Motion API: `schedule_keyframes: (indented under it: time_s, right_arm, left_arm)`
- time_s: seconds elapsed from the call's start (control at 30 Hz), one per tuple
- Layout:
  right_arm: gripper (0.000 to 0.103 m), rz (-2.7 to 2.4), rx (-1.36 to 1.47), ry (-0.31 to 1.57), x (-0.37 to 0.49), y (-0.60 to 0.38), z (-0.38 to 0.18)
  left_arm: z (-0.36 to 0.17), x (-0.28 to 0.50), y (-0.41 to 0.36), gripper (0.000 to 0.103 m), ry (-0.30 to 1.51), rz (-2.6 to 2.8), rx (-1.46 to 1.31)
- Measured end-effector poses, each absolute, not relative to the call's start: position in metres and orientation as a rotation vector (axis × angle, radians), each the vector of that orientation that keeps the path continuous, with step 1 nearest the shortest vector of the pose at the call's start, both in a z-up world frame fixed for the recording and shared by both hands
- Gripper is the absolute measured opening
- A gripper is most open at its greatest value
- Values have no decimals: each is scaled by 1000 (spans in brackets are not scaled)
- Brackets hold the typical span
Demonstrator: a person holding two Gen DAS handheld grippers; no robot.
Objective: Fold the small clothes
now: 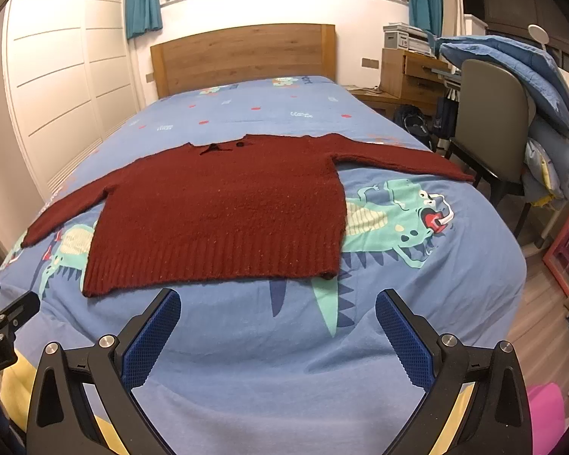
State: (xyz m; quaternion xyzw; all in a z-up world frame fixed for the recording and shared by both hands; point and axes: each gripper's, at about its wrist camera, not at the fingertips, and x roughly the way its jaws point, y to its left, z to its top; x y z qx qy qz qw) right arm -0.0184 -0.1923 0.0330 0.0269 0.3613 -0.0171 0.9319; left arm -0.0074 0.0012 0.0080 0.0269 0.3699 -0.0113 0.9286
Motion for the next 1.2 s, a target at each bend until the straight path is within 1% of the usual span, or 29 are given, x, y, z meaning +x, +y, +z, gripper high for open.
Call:
schedule_keyframes:
  time_s: [1.2]
  right_arm:
    - [103, 4, -6, 713, -15, -183, 43]
  left_arm:
    - [22, -11, -3, 102, 729, -51, 47]
